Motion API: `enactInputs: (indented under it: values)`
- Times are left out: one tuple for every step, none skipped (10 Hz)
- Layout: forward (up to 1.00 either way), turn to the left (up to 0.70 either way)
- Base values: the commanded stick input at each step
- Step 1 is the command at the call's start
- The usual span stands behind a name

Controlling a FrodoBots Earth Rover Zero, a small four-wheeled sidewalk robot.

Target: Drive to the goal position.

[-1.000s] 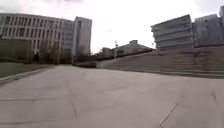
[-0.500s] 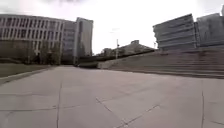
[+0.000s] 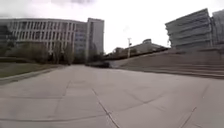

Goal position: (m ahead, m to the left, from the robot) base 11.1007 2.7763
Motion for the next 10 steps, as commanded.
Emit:
enactInputs:
  values:
    - [1.0, 0.0]
    - [1.0, 0.0]
    - [1.0, 0.0]
    - [1.0, 0.0]
    - [1.0, 0.0]
    - [1.0, 0.0]
    - [1.0, 0.0]
    - [1.0, 0.0]
    - [1.0, 0.0]
    - [1.0, 0.0]
